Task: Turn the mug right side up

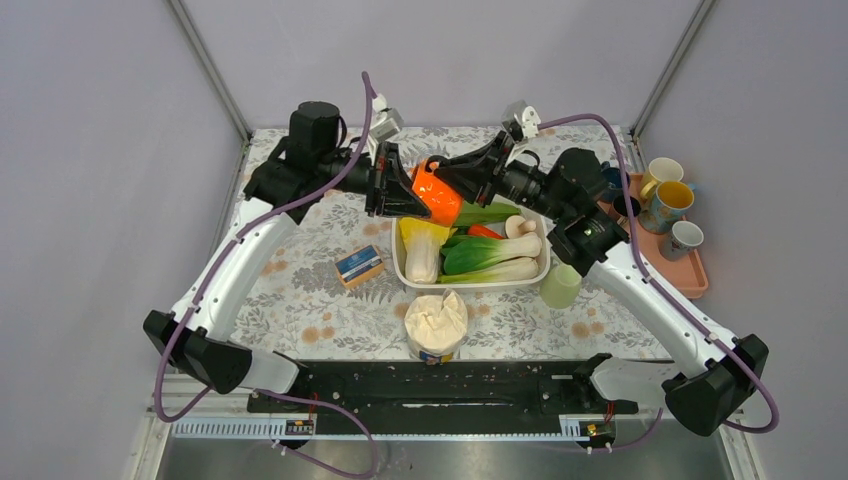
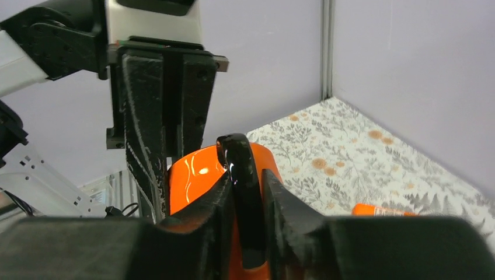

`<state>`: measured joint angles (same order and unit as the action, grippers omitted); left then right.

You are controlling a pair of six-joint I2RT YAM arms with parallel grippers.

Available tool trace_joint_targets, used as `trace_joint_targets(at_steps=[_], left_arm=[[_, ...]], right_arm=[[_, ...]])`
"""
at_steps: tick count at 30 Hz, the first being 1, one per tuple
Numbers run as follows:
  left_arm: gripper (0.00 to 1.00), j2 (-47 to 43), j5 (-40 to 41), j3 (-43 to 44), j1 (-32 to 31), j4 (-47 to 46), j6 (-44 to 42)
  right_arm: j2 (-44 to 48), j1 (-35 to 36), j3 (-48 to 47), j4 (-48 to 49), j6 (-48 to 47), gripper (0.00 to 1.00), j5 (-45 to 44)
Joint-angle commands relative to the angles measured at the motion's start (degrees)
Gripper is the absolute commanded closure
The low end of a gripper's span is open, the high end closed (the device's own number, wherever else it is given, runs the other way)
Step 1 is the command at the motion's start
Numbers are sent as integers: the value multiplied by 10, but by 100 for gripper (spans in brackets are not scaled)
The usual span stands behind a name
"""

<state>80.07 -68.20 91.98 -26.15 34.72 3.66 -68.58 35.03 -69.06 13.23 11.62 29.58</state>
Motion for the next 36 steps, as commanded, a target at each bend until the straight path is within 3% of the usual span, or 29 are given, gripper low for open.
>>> trace_joint_targets(at_steps=[1,4,5,6,11,15,18,21,25,36], left_arm=[[100,14,118,7,-6,39,-133],[100,8,172,-13,-6,68,-200],[100,7,184,-21,-6,73,-216],[100,6,192,-28,-6,81,-232],[100,14,249,-49,-9,141,-331],[100,19,330,-41,-34,265,-529],[100,15,379,-34,-66,374,-675],[100,-11,410,-57,-100,414,-771],[100,-28,452,-58,-154,446,-816],[100,-14,518,-34,-214,470,-810]], right_arm=[[4,9,-33,-54,-27,51,-34],[14,8,-27,-108,-62,23,-51],[13,8,-27,-120,-66,7,-53],[11,8,-28,-137,-69,1,-51],[6,6,-48,-224,-60,1,-111],[29,-33,-75,-297,-19,1,-209],[14,-59,-126,-368,1,1,-223],[-56,-31,-224,-486,-33,6,-214],[-161,18,-320,-592,-57,7,-206],[-299,107,-426,-671,-71,10,-98]])
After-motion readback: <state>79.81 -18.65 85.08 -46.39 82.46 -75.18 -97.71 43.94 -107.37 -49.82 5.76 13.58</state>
